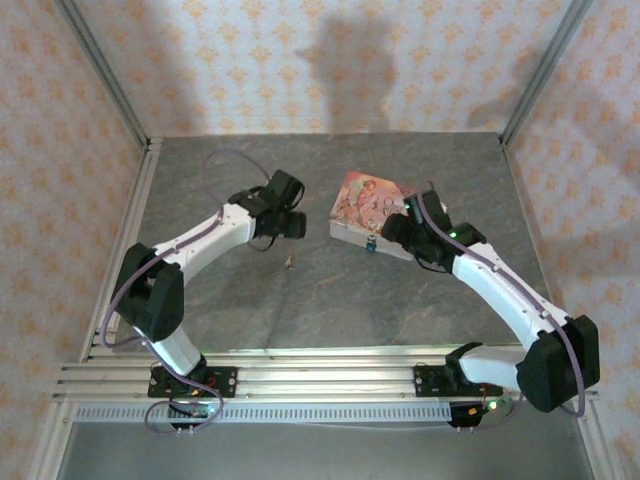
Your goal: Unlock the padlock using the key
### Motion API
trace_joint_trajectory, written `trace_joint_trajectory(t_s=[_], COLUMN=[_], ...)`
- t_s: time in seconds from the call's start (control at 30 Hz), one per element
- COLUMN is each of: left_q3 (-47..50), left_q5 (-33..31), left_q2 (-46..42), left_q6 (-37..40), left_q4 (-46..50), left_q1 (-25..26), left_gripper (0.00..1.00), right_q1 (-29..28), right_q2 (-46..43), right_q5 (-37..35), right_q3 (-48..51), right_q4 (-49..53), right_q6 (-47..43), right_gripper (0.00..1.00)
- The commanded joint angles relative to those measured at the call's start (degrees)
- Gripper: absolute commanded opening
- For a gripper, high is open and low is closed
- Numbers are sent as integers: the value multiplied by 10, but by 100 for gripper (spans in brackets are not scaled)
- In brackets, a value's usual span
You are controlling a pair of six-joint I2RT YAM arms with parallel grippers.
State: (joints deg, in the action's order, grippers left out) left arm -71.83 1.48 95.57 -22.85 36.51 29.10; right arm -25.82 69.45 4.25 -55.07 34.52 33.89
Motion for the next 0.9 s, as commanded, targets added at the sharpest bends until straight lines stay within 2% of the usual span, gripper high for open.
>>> trace_joint_trajectory(t_s=[0.0,0.17,0.33,0.43,0.63,0.87], left_q3=[70,119,138,155,149,115], left_q5=[-17,0,31,45,31,20], left_q2=[-19,-42,-38,-33,-2,32], left_q6=[-42,-99,-89,-97,-95,-65], left_q4=[17,-49,-80,-107,-108,-84], left_q1=[-2,-1,1,7,23,27], left_gripper=[65,56,53,47,41,40], right_q1=[-39,-73,-81,-81,-81,-81], right_q2=[8,44,44,43,43,46], right_q5=[-32,-19,-23,-21,-5,-13], right_q3=[-6,-44,-32,-11,9,13], right_q4=[16,16,15,6,-21,-26], right_q6=[6,-3,-15,-5,9,7], right_gripper=[80,80,80,80,80,80])
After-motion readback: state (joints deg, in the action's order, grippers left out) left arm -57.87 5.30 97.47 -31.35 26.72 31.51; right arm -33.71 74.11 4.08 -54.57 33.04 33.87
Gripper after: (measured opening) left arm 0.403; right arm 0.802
